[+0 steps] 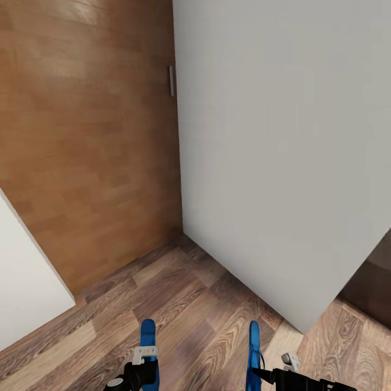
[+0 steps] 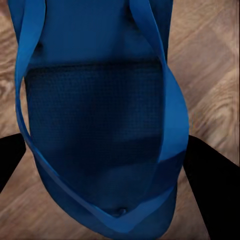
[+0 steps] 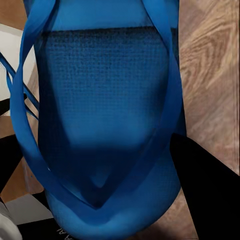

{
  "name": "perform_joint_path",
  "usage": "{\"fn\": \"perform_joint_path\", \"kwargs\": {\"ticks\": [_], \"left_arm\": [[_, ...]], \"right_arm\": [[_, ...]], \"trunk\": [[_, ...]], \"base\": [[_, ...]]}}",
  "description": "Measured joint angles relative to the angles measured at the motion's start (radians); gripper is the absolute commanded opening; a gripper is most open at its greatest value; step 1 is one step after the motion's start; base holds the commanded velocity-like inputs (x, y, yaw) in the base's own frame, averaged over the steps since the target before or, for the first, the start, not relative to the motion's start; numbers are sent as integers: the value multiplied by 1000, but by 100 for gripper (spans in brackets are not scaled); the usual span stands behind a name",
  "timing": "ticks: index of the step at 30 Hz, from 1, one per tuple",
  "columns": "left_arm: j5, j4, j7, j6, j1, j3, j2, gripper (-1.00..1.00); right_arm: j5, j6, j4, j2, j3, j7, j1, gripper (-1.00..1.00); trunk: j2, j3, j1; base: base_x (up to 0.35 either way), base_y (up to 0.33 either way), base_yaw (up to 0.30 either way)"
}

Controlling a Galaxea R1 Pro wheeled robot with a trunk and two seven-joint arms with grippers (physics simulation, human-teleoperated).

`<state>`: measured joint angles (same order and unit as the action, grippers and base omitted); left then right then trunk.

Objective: In the bedroom, move the book from the bed onto either nightstand, and place the two sandals side by side next to the bed.

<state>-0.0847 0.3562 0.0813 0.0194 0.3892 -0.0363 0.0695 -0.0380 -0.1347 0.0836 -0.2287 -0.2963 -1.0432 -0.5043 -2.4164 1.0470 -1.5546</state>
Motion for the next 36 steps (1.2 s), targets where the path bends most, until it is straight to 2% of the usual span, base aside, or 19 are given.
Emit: {"fn": "perform_joint_path", "kwargs": {"ticks": [36], "left_arm": [[0, 0, -1, 0, 0, -1, 2, -100]], "right_arm": [[0, 0, 0, 0, 0, 0, 0, -100]], "trunk": [[0, 0, 0]], "base": [[0, 0, -300]]}}
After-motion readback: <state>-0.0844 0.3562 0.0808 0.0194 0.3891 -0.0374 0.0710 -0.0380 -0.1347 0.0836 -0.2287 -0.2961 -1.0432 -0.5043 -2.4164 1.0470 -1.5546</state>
